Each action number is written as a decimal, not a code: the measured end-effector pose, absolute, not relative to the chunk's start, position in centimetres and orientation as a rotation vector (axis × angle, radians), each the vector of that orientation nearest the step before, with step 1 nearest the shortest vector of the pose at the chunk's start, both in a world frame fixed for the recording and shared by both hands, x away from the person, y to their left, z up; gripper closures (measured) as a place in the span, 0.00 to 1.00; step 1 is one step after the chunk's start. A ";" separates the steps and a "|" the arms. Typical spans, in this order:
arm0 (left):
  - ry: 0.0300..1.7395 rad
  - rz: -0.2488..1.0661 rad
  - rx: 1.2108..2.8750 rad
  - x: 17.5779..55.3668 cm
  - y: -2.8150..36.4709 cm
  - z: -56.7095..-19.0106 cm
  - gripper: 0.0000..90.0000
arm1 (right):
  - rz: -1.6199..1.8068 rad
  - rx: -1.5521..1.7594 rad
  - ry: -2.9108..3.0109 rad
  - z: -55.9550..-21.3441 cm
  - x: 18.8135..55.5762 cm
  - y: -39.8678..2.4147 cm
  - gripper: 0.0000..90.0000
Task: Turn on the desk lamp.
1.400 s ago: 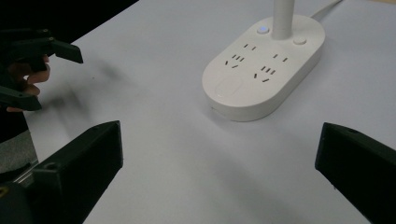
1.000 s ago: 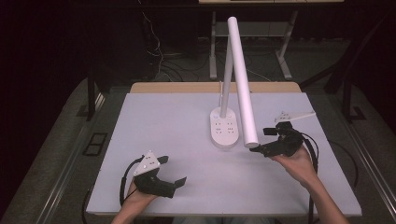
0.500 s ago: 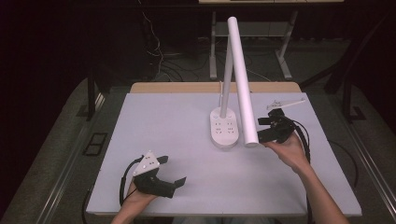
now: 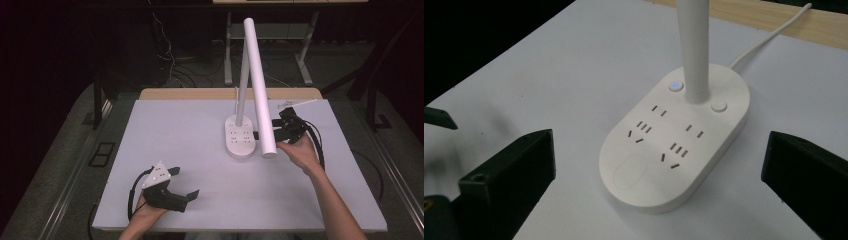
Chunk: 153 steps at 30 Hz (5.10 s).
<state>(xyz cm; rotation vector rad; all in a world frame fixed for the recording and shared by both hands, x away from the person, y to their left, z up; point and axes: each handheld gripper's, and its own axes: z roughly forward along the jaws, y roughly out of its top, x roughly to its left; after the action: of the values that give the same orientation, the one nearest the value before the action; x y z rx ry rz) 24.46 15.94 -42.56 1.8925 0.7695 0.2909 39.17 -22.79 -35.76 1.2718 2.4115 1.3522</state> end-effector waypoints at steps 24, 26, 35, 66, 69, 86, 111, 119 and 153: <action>0.769 0.285 1.889 24.5 16.0 -42.5 0.00 | 1.328 1.376 2.328 -37.3 43.5 -22.8 0.27; 0.767 0.285 1.894 24.5 16.1 -42.5 0.00 | 1.301 1.384 2.329 -37.5 43.7 -22.6 0.33; 0.771 0.290 1.891 24.5 16.2 -42.5 0.00 | 1.295 1.406 2.327 -38.2 44.9 -22.0 0.60; 0.767 0.286 1.884 24.5 16.2 -42.5 0.00 | 1.415 1.560 2.274 -42.6 48.0 -20.4 0.99; 0.764 0.288 1.885 24.5 16.3 -42.5 0.00 | 1.415 1.566 2.273 -43.1 48.2 -20.2 0.99; 0.766 0.290 1.890 24.5 16.2 -42.5 0.00 | 1.430 1.557 2.283 -43.9 48.4 -20.5 0.99; 0.764 0.282 1.885 24.4 16.1 -42.5 0.00 | 1.528 1.543 2.235 -43.2 47.4 -21.3 0.99; 0.760 0.282 1.895 24.5 16.1 -42.5 0.00 | 1.553 1.463 2.240 -41.7 46.3 -22.2 0.99; 0.757 0.277 1.894 24.5 15.8 -42.6 0.00 | 1.505 1.323 2.282 -36.2 39.2 -26.1 0.51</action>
<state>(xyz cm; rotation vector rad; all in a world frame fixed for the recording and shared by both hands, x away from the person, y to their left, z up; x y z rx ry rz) 24.48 15.78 -42.60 1.8943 0.7571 0.2768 39.25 -26.13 -36.24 1.3229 2.2825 1.5046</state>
